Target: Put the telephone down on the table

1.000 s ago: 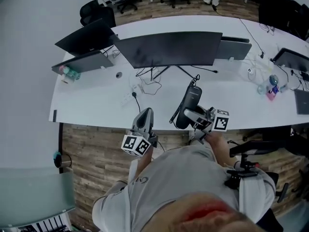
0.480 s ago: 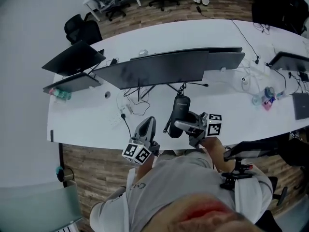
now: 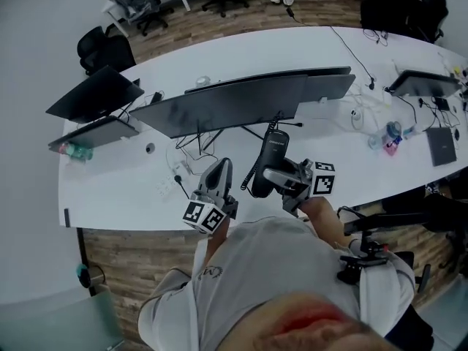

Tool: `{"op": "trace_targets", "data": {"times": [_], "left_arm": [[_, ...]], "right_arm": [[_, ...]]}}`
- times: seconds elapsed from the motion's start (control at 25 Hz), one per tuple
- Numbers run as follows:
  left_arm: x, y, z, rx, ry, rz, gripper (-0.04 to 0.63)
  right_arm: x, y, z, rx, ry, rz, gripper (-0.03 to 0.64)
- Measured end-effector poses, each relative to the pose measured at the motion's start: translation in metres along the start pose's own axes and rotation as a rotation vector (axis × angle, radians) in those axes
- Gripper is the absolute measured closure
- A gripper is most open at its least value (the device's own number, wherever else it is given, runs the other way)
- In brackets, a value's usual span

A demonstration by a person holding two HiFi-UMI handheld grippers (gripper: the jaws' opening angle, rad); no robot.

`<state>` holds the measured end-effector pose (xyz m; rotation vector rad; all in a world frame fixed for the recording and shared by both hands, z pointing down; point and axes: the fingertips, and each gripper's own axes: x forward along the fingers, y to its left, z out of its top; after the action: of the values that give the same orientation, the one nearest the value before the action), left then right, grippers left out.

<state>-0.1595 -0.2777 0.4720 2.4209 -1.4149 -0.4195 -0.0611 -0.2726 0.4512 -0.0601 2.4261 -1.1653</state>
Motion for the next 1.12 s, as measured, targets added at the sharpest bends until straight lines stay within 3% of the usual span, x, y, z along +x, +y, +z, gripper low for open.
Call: {"op": "trace_targets", "data": {"times": [0.24,0.68,0.96,1.12], "left_arm": [[0.008,0.011,0.020,-0.023,-0.074,0.025,0.584],[0.003,0.026,0.016,0.020,-0.048,0.021,0.586],[0.004,0.030,0.017,0.069,-0.049,-0.001,0.585],[0.006,0.040,0.016,0.047,-0.051,0.013,0.586]], "right_arm": [[0.011,-0.001,-0.002,-0.024,-0.001,-0.006,0.319],[0.020,-0.007,-0.002,-0.053,-0.013,0.021,0.319],[0.019,-0.031,-0.007,-0.039,0.042,-0.059,0.319],[0.017,-0.059,-0.007,0.001,0.060,-0.119,0.319]]}}
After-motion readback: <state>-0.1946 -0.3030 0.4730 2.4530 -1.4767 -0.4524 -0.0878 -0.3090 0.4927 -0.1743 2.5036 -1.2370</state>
